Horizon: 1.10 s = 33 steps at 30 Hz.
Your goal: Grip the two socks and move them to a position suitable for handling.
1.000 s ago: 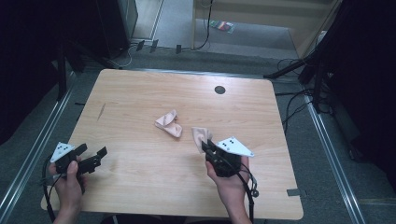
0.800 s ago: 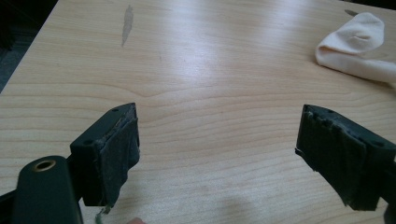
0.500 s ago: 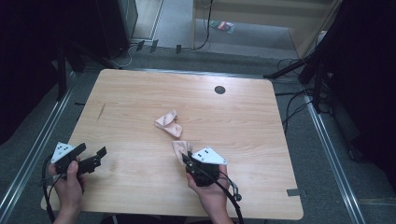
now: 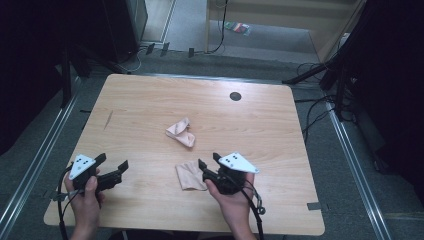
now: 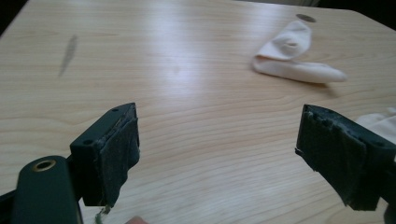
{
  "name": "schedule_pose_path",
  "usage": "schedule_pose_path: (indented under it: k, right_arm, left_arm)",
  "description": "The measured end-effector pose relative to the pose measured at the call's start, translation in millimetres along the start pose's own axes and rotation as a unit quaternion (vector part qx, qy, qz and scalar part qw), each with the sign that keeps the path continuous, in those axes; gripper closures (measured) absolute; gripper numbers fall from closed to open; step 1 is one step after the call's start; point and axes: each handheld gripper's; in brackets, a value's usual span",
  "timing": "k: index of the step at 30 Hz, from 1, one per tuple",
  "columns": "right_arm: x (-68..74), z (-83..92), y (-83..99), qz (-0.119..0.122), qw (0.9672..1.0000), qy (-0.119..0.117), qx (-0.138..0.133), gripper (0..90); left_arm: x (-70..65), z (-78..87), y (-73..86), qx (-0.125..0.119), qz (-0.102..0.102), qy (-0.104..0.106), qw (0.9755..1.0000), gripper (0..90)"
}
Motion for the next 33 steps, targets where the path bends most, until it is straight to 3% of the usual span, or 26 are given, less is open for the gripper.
schedule_pose_path:
  k: [2, 5, 6, 8, 14, 21, 26, 30, 33]
  right_arm:
    - [-6.8, 0.4, -1.3, -0.009, 0.9999, 0.000, 0.008, 50.4]
    - [-12.2, -7.3, 3.3, -0.001, 0.9992, 0.004, 0.039, 51.4]
    - [-13.3, -10.8, 6.4, 0.001, 0.9989, 0.002, 0.047, 51.7]
    - [-14.4, -17.7, 13.2, 0.005, 0.9979, 0.001, 0.065, 52.6]
    - [-18.6, -29.8, 29.3, 0.005, 0.9952, -0.001, 0.098, 52.2]
    - [-21.1, -41.7, 41.5, 0.013, 0.9922, 0.000, 0.124, 50.7]
    - [-18.6, -49.5, 47.6, 0.020, 0.9904, 0.002, 0.137, 48.7]
    - [-14.5, -54.3, 53.2, 0.042, 0.9885, 0.008, 0.145, 49.8]
    - [-9.8, -54.2, 55.4, 0.067, 0.9874, 0.022, 0.142, 59.0]
  left_arm:
    - [-9.8, -4.7, -3.9, 0.000, -0.002, 0.011, 0.9999, 13.9]
    - [-28.1, -15.1, -10.3, 0.003, -0.012, 0.030, 0.9995, 14.0]
    - [-28.1, -15.1, -10.3, 0.003, -0.012, 0.030, 0.9995, 13.9]
    - [-46.6, -27.2, -15.6, 0.005, -0.020, 0.057, 0.9982, 14.0]
    - [-74.6, -38.7, -11.3, 0.013, -0.047, 0.092, 0.9945, 13.9]
    - [-83.7, -43.9, -4.4, 0.016, -0.049, 0.118, 0.9917, 14.0]
    - [-87.1, -49.9, 2.7, 0.038, -0.060, 0.129, 0.9891, 14.0]
    - [-84.5, -51.4, 3.9, 0.043, -0.048, 0.132, 0.9892, 14.0]
    - [-88.4, -51.0, 6.0, 0.048, -0.060, 0.129, 0.9886, 14.0]
Point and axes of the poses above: each handheld gripper's, and its own axes: z roughly backward along the jaws, y roughly out of its underside, x roughly to its left, and after that the axes turned 2 degrees about -z, right-handed
